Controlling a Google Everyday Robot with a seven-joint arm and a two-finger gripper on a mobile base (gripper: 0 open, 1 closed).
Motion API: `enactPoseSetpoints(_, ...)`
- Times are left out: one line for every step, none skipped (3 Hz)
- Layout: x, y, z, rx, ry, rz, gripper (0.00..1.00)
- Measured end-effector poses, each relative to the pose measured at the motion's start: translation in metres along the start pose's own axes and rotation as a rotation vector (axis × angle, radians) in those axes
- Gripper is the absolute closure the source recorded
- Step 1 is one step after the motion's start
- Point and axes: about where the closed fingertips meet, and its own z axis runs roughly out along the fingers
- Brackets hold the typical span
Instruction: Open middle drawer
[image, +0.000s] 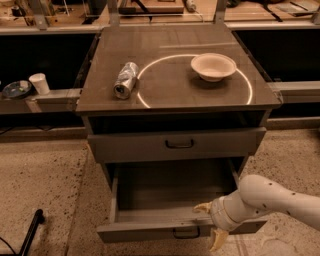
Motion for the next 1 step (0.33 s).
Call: enactPoseSetpoints(0.0021, 0.0026, -0.0023, 0.008, -0.003, -0.001, 0.0)
